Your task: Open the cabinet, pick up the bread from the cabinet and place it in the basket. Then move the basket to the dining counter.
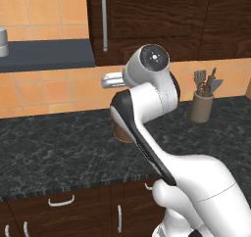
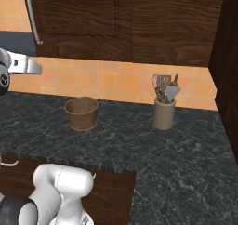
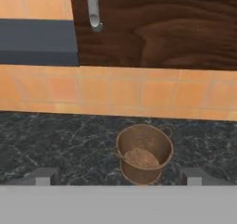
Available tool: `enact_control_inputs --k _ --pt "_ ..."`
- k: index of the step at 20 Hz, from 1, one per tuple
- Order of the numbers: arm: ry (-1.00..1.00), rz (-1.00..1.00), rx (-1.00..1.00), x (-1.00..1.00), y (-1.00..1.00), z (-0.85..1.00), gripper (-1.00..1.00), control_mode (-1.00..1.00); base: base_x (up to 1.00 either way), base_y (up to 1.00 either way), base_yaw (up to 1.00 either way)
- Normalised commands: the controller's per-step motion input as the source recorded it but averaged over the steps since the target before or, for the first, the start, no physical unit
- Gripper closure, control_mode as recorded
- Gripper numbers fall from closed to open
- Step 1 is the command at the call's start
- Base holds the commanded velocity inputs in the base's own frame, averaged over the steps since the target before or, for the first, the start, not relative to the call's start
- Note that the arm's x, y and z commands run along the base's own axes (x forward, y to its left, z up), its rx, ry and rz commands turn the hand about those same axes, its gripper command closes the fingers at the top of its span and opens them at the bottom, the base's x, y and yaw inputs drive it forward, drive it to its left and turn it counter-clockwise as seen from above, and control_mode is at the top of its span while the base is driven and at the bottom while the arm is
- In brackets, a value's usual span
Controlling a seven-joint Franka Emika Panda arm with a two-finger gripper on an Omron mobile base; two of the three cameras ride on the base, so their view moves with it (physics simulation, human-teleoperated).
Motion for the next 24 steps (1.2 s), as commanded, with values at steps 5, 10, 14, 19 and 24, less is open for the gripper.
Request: enact_control_inputs --k 5,10,14,19,24 --pt "-0.22 0.00 0.01 0.07 0.21 0.47 -1.00 -1.00 0.00 0.00 0.00" --pt "-0.38 0.00 0.00 0.19 0.12 0.16 -1.00 -1.00 0.00 0.00 0.00" --pt "0.07 -0.02 0.04 0.30 0.05 0.73 -1.00 -1.00 0.00 0.00 0.00" --pt "0.21 -0.03 0.00 0.40 0.02 0.71 -1.00 -1.00 0.00 0.00 0.00" --pt "0.00 0.00 0.00 0.56 0.42 0.31 -1.00 -1.00 0.00 0.00 0.00"
